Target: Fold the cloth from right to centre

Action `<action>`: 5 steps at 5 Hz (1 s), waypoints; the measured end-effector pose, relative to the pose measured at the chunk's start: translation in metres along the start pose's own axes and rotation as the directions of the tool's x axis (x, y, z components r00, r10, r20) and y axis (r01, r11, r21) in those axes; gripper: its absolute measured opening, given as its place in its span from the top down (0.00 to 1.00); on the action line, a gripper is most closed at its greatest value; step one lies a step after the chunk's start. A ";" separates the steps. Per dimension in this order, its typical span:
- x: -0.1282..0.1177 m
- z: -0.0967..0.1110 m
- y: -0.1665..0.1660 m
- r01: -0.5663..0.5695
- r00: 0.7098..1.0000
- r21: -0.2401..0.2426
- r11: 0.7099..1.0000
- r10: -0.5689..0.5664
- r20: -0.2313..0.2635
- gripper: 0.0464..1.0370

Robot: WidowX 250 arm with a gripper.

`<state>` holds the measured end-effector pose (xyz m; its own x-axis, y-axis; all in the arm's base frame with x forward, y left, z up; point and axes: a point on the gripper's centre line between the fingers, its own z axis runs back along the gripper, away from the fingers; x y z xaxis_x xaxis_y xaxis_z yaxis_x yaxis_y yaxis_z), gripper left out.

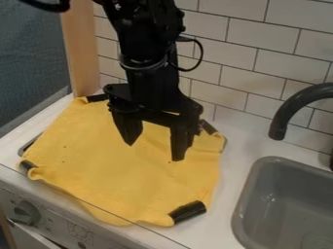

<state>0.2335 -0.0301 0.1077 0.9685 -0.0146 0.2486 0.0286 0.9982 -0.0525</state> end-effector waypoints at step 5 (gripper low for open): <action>0.000 -0.080 -0.035 0.101 0.985 -0.013 0.995 -0.101 -0.141 0.04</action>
<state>0.2519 -0.0692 0.0320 0.9857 -0.1239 0.1141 0.1291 0.9908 -0.0396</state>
